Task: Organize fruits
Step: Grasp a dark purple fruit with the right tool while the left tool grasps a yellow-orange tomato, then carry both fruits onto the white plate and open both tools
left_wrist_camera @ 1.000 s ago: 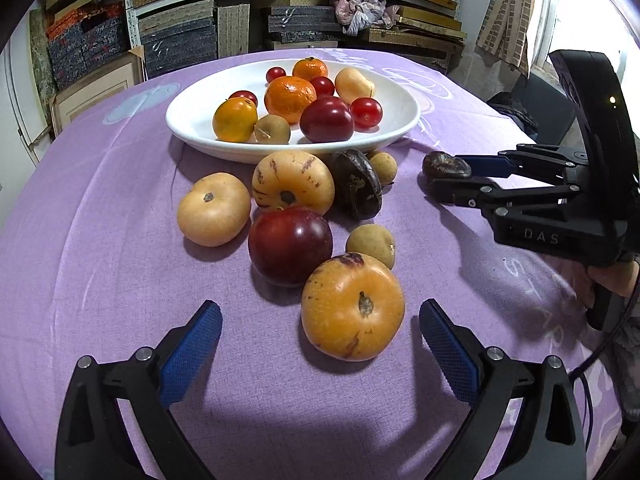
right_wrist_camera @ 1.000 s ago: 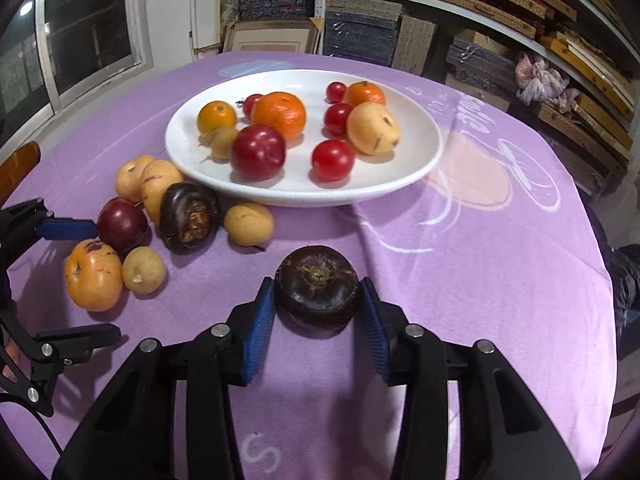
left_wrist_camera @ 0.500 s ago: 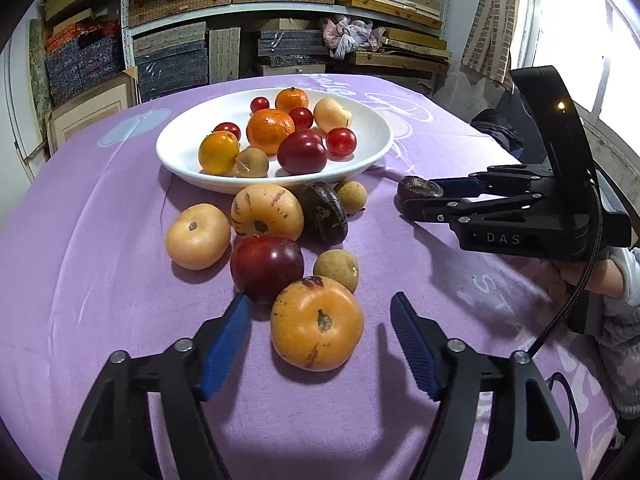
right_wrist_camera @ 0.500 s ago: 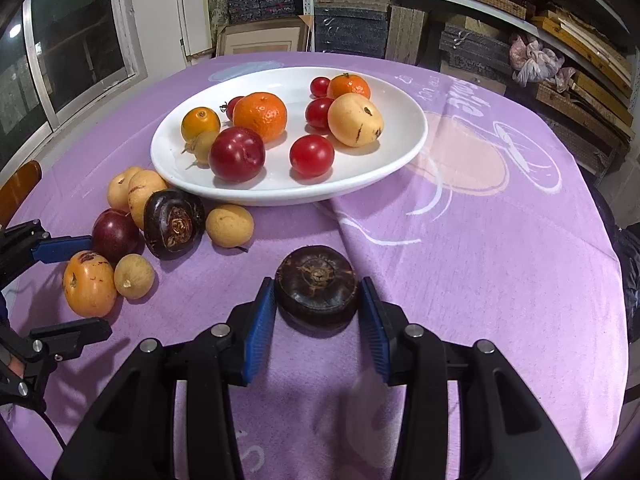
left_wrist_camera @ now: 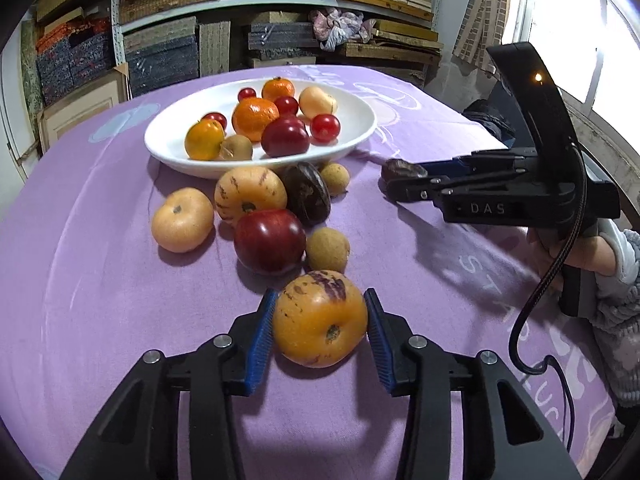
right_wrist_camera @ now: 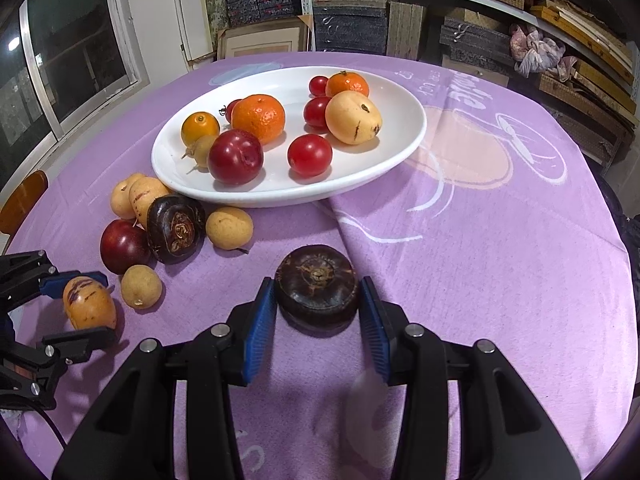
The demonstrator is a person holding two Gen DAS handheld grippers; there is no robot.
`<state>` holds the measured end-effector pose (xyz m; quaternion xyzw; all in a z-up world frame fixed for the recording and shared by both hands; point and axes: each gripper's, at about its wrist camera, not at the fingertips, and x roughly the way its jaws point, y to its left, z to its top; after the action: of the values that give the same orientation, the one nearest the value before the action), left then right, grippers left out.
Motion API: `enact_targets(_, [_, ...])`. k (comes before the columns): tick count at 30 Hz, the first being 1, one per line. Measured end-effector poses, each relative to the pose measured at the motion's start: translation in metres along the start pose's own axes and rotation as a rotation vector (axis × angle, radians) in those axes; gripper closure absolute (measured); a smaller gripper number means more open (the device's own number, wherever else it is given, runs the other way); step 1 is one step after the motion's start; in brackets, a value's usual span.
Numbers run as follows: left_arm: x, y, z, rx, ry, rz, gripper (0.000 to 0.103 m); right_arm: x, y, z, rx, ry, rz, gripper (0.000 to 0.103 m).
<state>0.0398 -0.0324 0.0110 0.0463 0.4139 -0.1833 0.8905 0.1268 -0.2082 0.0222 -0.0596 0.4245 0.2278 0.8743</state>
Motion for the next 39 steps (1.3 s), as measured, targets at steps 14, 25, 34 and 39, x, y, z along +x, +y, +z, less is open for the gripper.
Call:
enact_targets(14, [-0.012,0.003,-0.004,-0.025,-0.062,0.008,0.06,-0.01,0.011,-0.001,-0.046,-0.041,-0.042,0.061])
enact_targets(25, [-0.025,0.006,-0.001,-0.055,-0.128,-0.013,0.06,-0.016,0.017,-0.005,-0.069,-0.07,-0.063,0.061])
enact_targets(34, [-0.042,0.018,0.007,-0.113,-0.185,-0.006,0.06,-0.025,0.021,-0.007,-0.073,-0.103,-0.076,0.061])
enact_targets(39, [-0.048,0.03,0.026,-0.142,-0.207,0.005,0.06,-0.031,0.025,-0.008,-0.088,-0.134,-0.088,0.061])
